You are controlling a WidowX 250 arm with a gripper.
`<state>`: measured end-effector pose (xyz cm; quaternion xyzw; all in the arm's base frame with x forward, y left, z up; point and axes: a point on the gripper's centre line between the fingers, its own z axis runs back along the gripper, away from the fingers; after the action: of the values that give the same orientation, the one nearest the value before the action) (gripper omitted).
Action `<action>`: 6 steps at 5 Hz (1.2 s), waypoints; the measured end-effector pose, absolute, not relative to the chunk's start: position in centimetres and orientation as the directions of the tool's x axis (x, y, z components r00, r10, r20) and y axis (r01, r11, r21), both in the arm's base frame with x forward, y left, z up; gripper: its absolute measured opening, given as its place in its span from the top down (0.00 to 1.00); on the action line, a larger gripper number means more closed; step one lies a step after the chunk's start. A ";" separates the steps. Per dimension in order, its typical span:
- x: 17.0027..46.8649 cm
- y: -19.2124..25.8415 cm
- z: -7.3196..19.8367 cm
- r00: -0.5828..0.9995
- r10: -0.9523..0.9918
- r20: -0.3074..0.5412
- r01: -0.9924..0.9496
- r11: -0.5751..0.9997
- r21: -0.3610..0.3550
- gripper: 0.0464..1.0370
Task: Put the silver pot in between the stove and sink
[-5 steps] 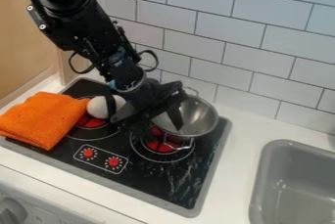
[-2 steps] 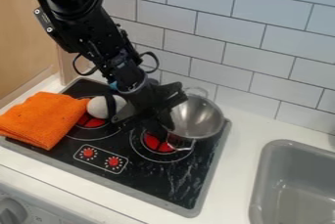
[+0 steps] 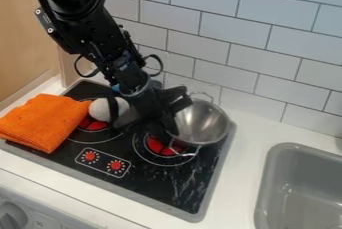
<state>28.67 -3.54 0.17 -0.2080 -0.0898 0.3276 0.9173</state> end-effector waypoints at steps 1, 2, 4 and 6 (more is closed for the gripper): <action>28.7 -3.8 1.2 0.774 0.632 0.030 -0.552 0.698 -0.456 0.98; 28.7 -4.2 3.5 0.785 0.617 0.047 -0.518 0.697 -0.496 0.98; 26.4 -4.9 5.7 0.821 0.567 0.073 -0.452 0.722 -0.524 0.98; 21.2 -6.0 5.8 0.878 0.473 0.074 -0.375 0.776 -0.507 0.98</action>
<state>21.19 -6.02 5.83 -0.2468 -0.0989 0.2261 0.9371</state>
